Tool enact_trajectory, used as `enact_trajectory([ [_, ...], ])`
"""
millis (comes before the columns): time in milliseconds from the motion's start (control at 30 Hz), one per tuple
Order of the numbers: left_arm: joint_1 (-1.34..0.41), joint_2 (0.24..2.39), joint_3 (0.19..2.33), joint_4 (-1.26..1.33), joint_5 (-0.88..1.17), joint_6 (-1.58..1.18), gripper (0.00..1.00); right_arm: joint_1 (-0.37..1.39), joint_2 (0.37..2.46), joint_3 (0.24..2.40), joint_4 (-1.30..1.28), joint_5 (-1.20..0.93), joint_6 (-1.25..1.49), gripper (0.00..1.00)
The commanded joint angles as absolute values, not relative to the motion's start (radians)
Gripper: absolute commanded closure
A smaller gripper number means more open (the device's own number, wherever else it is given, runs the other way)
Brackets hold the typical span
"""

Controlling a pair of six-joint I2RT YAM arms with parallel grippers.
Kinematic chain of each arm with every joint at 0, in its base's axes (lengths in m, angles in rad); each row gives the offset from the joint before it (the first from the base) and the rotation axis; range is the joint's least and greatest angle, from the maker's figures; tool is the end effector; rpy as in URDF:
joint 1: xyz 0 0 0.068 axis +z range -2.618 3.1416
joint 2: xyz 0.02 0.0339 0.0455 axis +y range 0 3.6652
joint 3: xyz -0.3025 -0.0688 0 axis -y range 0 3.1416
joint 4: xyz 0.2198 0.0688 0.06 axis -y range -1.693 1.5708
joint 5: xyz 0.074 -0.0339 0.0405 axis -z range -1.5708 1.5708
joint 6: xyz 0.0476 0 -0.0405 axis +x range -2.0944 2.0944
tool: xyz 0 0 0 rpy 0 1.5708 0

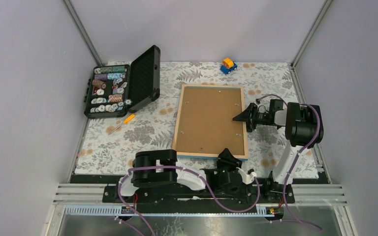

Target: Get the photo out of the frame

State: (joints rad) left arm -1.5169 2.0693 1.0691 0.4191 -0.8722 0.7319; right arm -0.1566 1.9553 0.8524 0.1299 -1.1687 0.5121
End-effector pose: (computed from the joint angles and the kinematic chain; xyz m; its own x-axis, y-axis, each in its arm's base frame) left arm 0.0591 -0.4187 0.1692 0.3841 0.8580 -0.3409 0.4719 0.1349 0.8713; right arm 0.3410 -0.0095 0.1482 -0.9325 0.3414 -0.1179 0.0073 0.3442 0.9389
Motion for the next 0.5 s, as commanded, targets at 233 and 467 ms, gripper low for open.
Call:
enact_trajectory([
  [233, -1.512, 2.022, 1.092, 0.531, -0.918, 0.643, 0.79, -0.119, 2.041, 0.846, 0.290, -1.268, 0.625, 0.44],
  [467, -1.513, 2.021, 1.085, 0.535, -0.916, 0.647, 0.76, -0.115, 2.044, 0.855, 0.291, -1.270, 0.629, 0.72],
])
